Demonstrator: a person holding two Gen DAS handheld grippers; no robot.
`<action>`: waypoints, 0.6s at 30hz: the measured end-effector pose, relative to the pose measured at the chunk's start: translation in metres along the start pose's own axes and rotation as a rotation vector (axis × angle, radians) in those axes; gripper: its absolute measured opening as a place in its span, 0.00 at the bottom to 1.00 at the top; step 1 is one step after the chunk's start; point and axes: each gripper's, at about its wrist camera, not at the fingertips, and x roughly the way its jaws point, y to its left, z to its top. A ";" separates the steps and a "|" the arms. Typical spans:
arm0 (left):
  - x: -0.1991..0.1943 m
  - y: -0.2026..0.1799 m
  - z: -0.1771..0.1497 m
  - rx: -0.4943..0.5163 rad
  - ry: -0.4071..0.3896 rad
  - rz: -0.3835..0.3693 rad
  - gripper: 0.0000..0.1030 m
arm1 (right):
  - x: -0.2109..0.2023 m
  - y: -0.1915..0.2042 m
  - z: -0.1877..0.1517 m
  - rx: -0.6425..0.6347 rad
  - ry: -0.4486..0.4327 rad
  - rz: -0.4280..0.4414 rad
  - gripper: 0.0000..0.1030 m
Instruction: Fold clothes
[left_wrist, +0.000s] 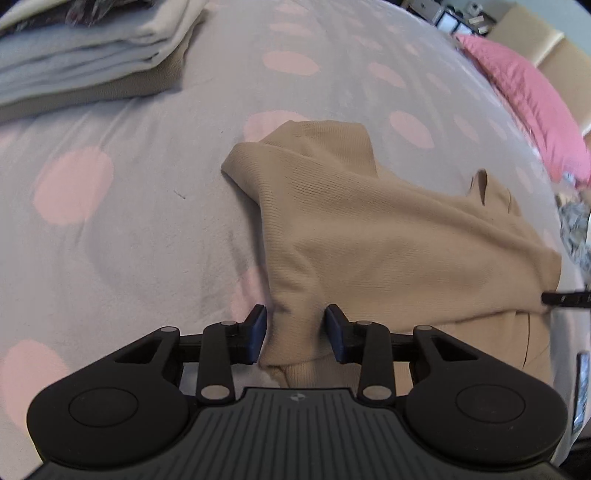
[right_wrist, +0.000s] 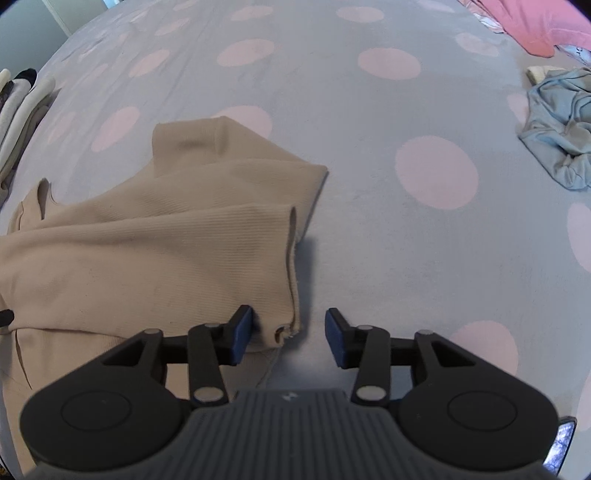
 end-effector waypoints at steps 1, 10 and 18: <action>-0.004 0.001 -0.001 -0.004 0.006 0.001 0.33 | -0.004 0.001 -0.001 -0.006 -0.007 -0.005 0.45; -0.030 -0.003 -0.039 -0.019 0.063 -0.042 0.40 | -0.027 0.006 -0.047 -0.055 0.054 0.096 0.53; -0.037 -0.012 -0.101 0.006 0.121 -0.014 0.40 | -0.025 0.016 -0.102 -0.157 0.115 0.085 0.54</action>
